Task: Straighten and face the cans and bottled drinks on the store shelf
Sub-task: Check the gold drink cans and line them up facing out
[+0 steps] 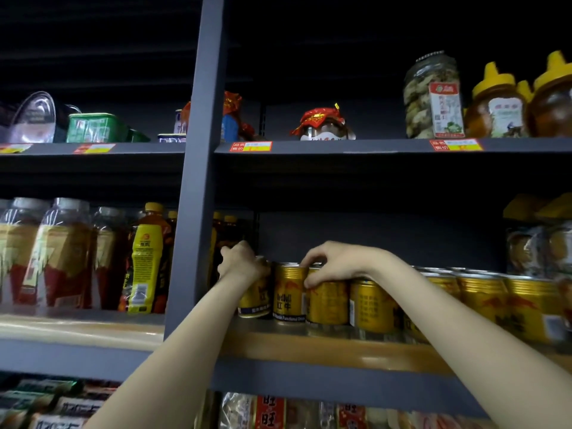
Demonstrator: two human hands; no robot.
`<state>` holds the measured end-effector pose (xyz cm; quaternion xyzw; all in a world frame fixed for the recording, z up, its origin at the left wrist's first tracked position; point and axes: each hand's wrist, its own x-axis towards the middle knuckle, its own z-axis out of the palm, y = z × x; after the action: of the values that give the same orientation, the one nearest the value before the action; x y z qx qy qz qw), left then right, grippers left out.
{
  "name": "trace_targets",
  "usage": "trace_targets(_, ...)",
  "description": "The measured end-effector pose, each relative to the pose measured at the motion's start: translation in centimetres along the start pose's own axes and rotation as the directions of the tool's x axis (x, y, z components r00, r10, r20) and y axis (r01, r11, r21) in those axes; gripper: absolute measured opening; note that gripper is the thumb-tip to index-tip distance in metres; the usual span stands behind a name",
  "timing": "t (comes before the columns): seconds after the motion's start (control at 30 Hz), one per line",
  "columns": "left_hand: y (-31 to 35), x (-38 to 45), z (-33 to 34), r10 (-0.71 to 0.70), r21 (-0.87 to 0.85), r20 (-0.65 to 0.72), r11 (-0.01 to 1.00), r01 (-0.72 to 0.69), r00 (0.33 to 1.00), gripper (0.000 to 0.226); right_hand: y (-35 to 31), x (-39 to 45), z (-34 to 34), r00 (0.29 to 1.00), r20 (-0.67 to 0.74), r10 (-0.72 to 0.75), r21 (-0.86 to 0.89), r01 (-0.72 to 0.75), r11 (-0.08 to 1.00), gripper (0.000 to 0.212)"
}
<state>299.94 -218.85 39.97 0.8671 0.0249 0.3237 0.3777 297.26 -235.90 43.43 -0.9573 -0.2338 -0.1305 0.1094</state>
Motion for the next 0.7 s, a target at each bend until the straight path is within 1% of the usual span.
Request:
trace_targets(0.07,0.4,-0.5,-0.6,0.013,-0.115,-0.076,0.993,-0.022,0.997,0.043,0.1,-0.1,0.0,0.999,-0.036,-0.023,0.010,0.024,1.000,0.048)
trace_targets(0.1,0.8,-0.9,-1.0,0.027,-0.158,-0.112,0.987,-0.045,0.993,0.040,0.2,-0.3,-0.1,0.995,-0.091,-0.050,0.063,0.055,0.997,0.046)
trace_targets(0.13,1.1,-1.1,-1.6,0.048,-0.198,-0.146,0.977,-0.077,0.988,0.037,0.3,-0.6,-0.2,0.982,-0.174,-0.074,0.159,0.103,0.982,0.044)
trace_targets(0.2,1.9,-1.8,-2.9,0.119,-0.290,-0.207,0.941,-0.177,0.971,0.031,0.4,-1.4,-0.7,0.935,-0.343,-0.094,0.363,0.224,0.904,0.040)
trace_targets(0.23,2.1,-2.1,-3.5,0.173,-0.345,-0.221,0.906,-0.243,0.960,0.030,0.3,-2.0,-0.8,0.920,-0.379,-0.098,0.418,0.265,0.869,0.040)
trace_targets(0.3,2.5,-2.9,-4.6,0.284,-0.510,-0.205,0.786,-0.350,0.937,0.027,-0.4,-3.4,-0.7,0.932,-0.343,-0.121,0.494,0.289,0.820,0.049)
trace_targets(0.33,2.7,-3.4,-5.0,0.330,-0.598,-0.177,0.712,-0.368,0.927,0.026,-0.8,-4.2,-0.5,0.944,-0.304,-0.128,0.538,0.281,0.795,0.056)
trace_targets(0.37,2.8,-3.9,-5.4,0.371,-0.671,-0.140,0.646,-0.364,0.918,0.025,-1.3,-5.1,0.0,0.953,-0.276,-0.125,0.587,0.270,0.763,0.063)
trace_targets(0.43,2.9,-5.1,-5.8,0.449,-0.759,-0.061,0.560,-0.334,0.891,0.030,-1.9,-6.7,1.3,0.958,-0.272,-0.093,0.693,0.263,0.671,0.070)
trace_targets(0.53,2.7,-6.6,-5.6,0.538,-0.829,0.020,0.480,-0.287,0.842,0.041,-2.6,-8.9,3.2,0.944,-0.325,-0.059,0.817,0.312,0.486,0.079)
trace_targets(0.6,2.5,-7.4,-5.3,0.579,-0.865,0.047,0.431,-0.257,0.814,0.037,-2.8,-9.9,4.3,0.936,-0.349,-0.032,0.862,0.334,0.381,0.083)
trace_targets(0.63,2.5,-7.6,-5.2,0.589,-0.878,0.055,0.413,-0.242,0.806,0.033,-2.9,-10.3,4.7,0.930,-0.366,-0.001,0.868,0.342,0.360,0.085)
trace_targets(0.7,2.5,-7.8,-5.2,0.594,-0.886,0.076,0.409,-0.219,0.801,0.030,-2.9,-10.6,5.1,0.905,-0.419,0.066,0.845,0.363,0.392,0.087)
